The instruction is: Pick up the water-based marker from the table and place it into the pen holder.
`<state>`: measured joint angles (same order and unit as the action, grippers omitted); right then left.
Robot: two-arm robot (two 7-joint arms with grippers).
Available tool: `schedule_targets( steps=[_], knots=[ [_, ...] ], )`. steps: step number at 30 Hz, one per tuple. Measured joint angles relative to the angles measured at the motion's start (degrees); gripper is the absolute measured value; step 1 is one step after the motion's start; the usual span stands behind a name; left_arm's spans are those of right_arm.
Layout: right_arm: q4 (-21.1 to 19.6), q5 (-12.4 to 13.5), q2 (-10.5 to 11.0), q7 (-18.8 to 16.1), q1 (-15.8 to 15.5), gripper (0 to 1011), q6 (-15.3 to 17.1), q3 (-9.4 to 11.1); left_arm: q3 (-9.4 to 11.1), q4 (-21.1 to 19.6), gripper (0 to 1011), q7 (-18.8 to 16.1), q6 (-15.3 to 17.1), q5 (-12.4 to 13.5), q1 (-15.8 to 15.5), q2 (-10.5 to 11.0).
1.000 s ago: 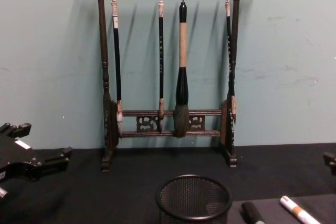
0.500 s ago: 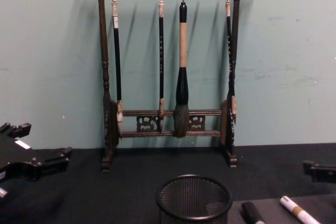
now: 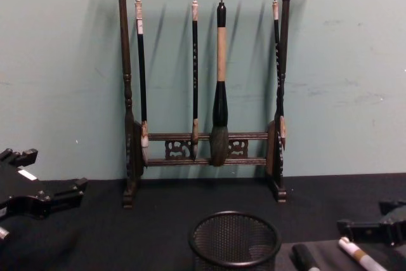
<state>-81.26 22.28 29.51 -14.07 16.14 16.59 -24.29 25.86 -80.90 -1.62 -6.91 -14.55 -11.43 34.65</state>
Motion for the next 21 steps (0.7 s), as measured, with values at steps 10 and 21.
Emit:
schedule_targets(
  steps=[10,21],
  knots=[
    [2.33,-1.32,-1.67,-1.19,1.12,1000,3.2,-0.54,0.0,0.0,1001,0.0,0.0,0.0,0.0,0.0],
    [3.47,-2.39,-2.85,-2.16,0.7,1000,4.59,0.26,0.0,0.01,1001,0.0,0.0,0.0,0.0,0.0]
  ],
)
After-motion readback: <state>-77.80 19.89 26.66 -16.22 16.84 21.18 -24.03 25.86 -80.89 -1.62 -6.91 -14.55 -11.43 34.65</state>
